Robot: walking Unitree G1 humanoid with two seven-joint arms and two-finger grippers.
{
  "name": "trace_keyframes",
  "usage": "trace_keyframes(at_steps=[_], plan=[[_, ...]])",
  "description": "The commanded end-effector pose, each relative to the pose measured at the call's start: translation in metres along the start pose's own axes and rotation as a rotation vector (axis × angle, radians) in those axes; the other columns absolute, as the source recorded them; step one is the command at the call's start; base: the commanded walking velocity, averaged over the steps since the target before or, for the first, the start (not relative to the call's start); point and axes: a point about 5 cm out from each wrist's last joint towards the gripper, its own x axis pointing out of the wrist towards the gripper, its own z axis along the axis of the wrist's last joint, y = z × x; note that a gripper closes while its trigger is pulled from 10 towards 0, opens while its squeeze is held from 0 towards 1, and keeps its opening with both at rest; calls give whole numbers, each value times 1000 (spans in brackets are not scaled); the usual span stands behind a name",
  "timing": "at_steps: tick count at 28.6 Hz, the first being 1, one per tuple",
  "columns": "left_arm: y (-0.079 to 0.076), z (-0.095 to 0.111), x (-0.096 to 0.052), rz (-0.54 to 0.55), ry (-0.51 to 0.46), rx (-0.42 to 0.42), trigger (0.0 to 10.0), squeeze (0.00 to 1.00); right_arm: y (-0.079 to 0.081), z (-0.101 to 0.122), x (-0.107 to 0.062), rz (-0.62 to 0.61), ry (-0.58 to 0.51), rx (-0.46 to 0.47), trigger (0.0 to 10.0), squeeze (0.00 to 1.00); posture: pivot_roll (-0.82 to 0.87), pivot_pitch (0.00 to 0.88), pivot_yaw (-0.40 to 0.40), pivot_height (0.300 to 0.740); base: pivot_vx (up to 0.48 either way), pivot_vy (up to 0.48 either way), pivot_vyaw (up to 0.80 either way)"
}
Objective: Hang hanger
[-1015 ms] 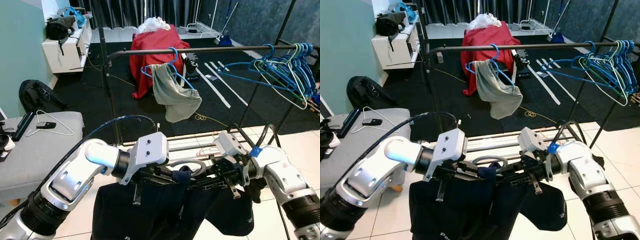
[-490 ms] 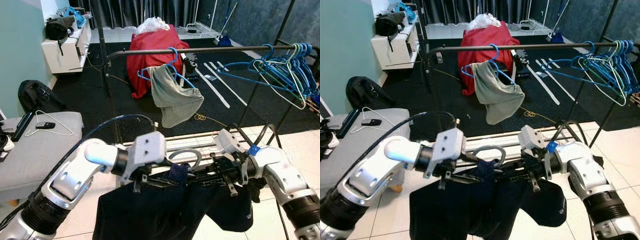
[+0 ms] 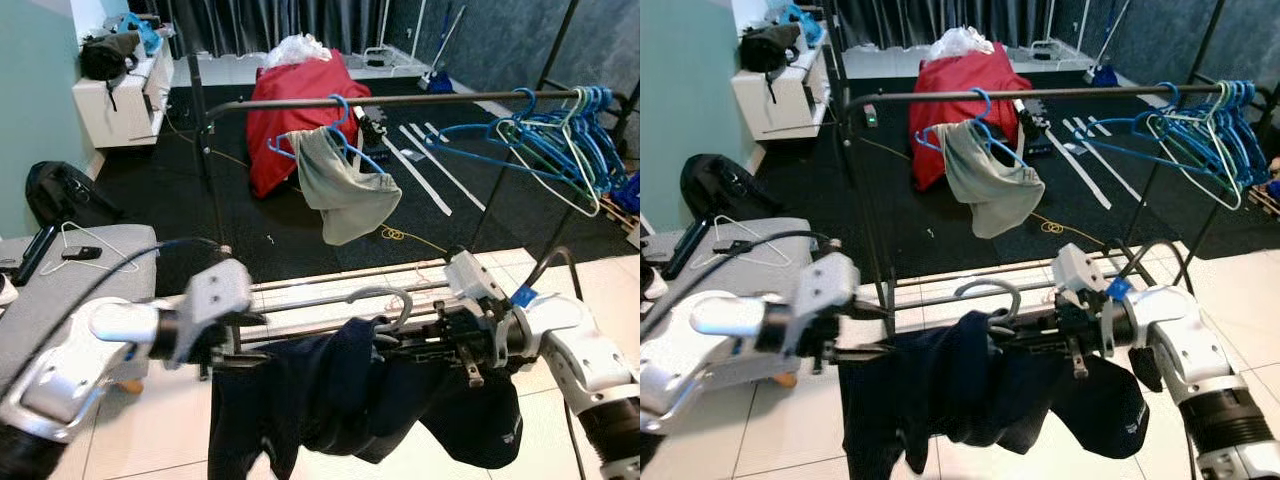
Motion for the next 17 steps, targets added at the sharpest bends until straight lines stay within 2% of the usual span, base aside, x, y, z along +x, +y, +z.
trace_keyframes(at_steps=[1,2,3,5,6,9,10,11,12,13,14,15,16,17], plan=[[1,-6,-10,34,60,-28,10000,0,-3,5,-5,-34,-31,-13,0,0,-113,86,-54,740,0,0,0],[1,-6,-10,34,60,-28,10000,0,-3,5,-5,-34,-31,-13,0,0,-113,86,-54,740,0,0,0],[-5,-9,-12,37,85,-83,10000,0,-4,6,-6,-46,-39,-13,0,0,-119,92,-48,740,0,0,0],[-5,-9,-12,37,85,-83,10000,0,-4,6,-6,-46,-39,-13,0,0,-119,92,-48,740,0,0,0],[-9,-10,-7,96,103,-106,10000,0,-5,8,-6,-56,-45,-21,0,0,-122,97,-48,740,0,0,0],[-9,-10,-7,96,103,-106,10000,0,-5,8,-6,-56,-45,-21,0,0,-122,97,-48,740,0,0,0],[-5,-9,0,230,92,-117,10000,0,-6,10,-7,-67,-50,-28,0,0,-122,101,-51,740,0,0,0],[-5,-9,0,230,92,-117,10000,0,-6,10,-7,-67,-50,-28,0,0,-122,101,-51,740,0,0,0],[-4,-6,12,363,68,-134,10000,0,-8,13,-7,-91,-68,-41,0,0,-122,107,-58,740,0,0,0],[-4,-6,12,363,68,-134,10000,0,-8,13,-7,-91,-68,-41,0,0,-122,107,-58,740,0,0,0],[-8,0,29,493,15,-152,10000,0,-11,18,-5,-109,-102,-43,0,0,-119,110,-61,740,0,0,0],[-8,0,29,493,15,-152,10000,0,-11,18,-5,-109,-102,-43,0,0,-119,110,-61,740,0,0,0],[-10,4,42,641,-27,-193,10000,0,-11,23,-2,-114,-134,-44,0,0,-125,110,-57,740,0,0,0],[-10,4,42,641,-27,-193,10000,0,-11,23,-2,-114,-134,-44,0,0,-125,110,-57,740,0,0,0]])
